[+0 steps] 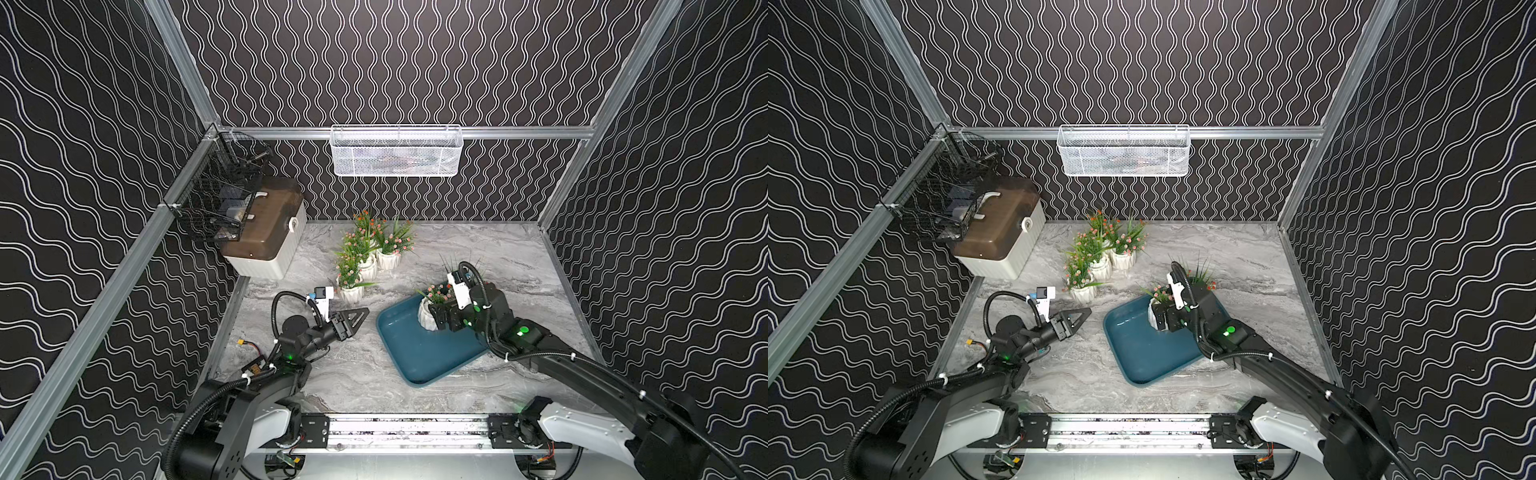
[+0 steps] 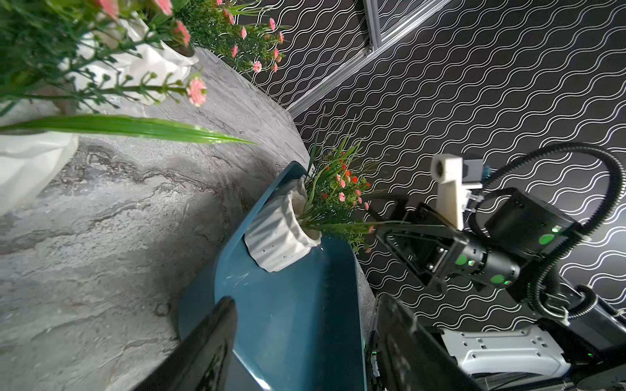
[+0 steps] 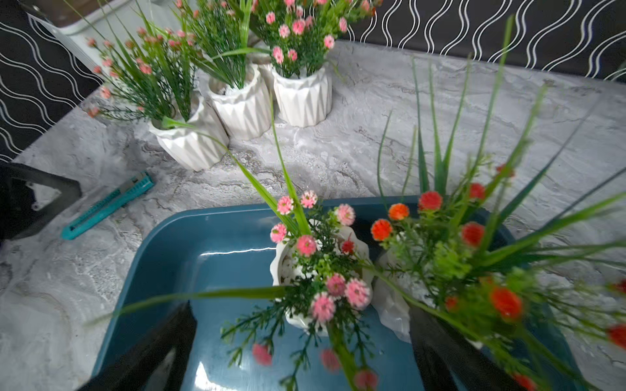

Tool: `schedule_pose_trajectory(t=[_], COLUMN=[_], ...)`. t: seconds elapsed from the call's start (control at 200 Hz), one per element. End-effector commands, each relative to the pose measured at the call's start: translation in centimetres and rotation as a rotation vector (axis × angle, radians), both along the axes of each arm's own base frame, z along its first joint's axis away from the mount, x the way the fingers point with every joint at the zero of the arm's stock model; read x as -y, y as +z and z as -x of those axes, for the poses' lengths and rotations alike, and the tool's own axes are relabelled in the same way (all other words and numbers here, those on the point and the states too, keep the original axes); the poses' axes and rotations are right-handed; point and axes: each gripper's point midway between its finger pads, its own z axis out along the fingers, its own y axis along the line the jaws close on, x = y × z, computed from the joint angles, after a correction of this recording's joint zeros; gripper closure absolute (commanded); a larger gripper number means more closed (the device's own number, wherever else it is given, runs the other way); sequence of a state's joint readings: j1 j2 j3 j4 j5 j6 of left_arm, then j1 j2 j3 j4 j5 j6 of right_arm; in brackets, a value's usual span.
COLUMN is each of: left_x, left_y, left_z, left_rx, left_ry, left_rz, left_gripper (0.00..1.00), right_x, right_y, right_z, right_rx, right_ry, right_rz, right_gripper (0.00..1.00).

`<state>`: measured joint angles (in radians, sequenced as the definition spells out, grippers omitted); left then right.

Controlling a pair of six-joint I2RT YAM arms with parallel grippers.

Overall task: Put the potted gypsophila into the storage box
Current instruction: Place the baby's breath potted plant at the storage box.

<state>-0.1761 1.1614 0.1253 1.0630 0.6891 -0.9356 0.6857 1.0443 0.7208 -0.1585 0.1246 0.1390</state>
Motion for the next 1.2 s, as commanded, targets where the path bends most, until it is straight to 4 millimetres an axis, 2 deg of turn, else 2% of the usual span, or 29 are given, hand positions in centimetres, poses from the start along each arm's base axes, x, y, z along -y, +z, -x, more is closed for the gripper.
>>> schedule_pose_trajectory(t=[0.0,0.14,0.265,0.465,0.616,0.726,0.781,0.791,0.821,0.996,1.196], left_x=[0.0,0.0,-0.1,0.0,0.1,0.1,0.1,0.2,0.2,0.1,0.1], left_y=[0.8,0.9,0.8,0.7,0.8,0.9,1.0,1.0,1.0,1.0,0.8], left_z=[-0.2,-0.2,-0.2,-0.2,-0.3,-0.3,-0.3,-0.3,-0.3,-0.3,-0.2], left_rx=[0.041,0.042,0.038,0.036,0.037,0.037,0.040,0.039,0.038,0.038,0.029], left_ry=[-0.002,-0.002,0.004,0.001,-0.003,-0.006,-0.009,-0.010,-0.011,-0.007,-0.009], left_rz=[-0.006,-0.008,-0.012,-0.010,-0.001,0.003,0.002,0.002,0.002,-0.001,-0.004], left_gripper=[0.30,0.30,0.30,0.30,0.30,0.30,0.30,0.30,0.30,0.30,0.30], right_x=[0.0,-1.0,-1.6,-3.1,-4.3,-5.4,-5.7,-5.8,-6.0,-6.6,-8.6], right_y=[1.3,3.7,4.5,4.9,5.2,4.2,2.8,3.5,3.5,0.8,-1.9], right_z=[1.2,1.9,1.4,-1.0,-3.8,-6.1,-7.1,-7.6,-8.4,-12.8,-16.0], right_rx=[-0.024,-0.028,-0.042,-0.030,-0.023,-0.044,-0.081,-0.068,-0.068,-0.080,-0.096], right_ry=[0.028,0.085,0.089,0.078,0.058,0.053,0.049,0.044,0.038,0.004,0.033], right_rz=[-0.028,-0.087,-0.085,-0.066,-0.043,-0.035,-0.033,-0.044,-0.051,-0.030,-0.007], right_gripper=[0.01,0.01,0.02,0.01,0.01,0.01,0.01,0.01,0.01,0.00,0.00])
